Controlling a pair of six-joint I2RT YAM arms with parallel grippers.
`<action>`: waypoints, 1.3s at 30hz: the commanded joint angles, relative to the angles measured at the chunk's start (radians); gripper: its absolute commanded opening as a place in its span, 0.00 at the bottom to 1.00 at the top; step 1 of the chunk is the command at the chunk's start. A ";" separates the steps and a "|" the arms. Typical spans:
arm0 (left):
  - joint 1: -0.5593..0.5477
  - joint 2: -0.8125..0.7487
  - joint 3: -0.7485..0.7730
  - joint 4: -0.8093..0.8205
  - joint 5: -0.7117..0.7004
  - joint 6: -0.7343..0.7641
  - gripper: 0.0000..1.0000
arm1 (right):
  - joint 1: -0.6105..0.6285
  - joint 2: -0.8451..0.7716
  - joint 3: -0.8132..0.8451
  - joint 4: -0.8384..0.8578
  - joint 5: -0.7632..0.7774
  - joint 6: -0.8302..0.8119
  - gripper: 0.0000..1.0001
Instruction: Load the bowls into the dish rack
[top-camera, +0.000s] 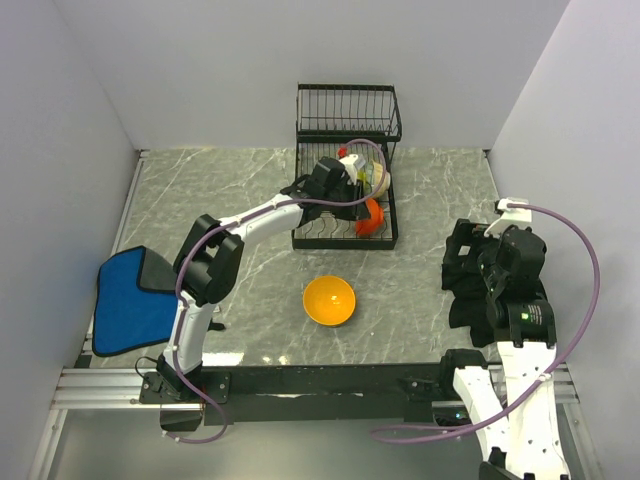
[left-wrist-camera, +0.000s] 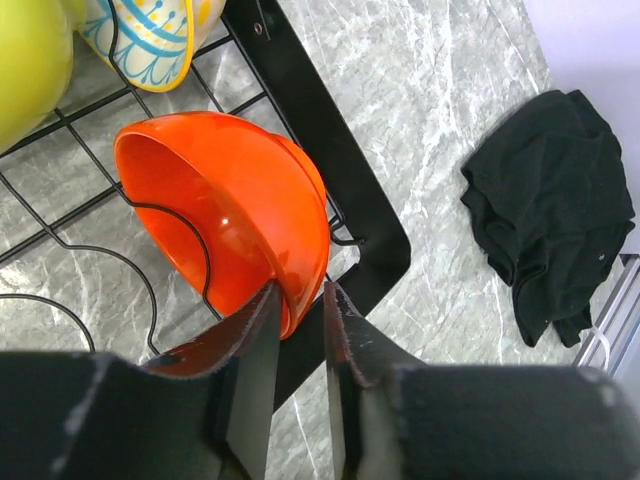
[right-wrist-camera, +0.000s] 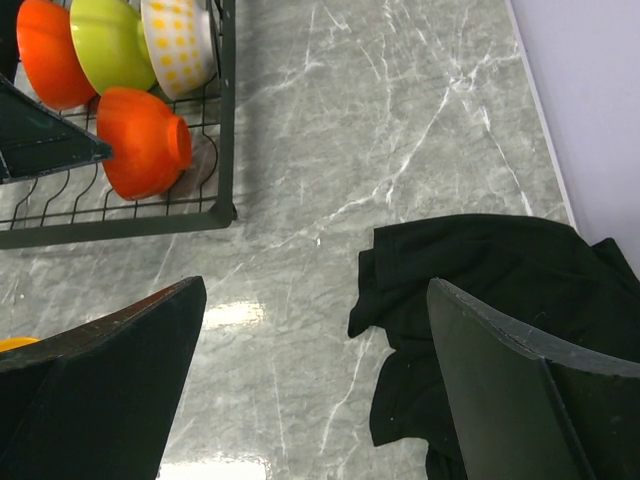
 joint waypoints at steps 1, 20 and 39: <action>-0.004 0.002 -0.006 0.049 0.034 0.000 0.27 | -0.010 0.002 0.001 0.032 -0.012 0.013 1.00; 0.002 -0.021 -0.049 0.083 0.086 0.029 0.06 | -0.029 -0.007 -0.005 0.030 -0.028 0.023 1.00; 0.019 -0.050 -0.037 0.233 0.291 0.021 0.01 | -0.044 -0.010 -0.007 0.024 -0.035 0.030 1.00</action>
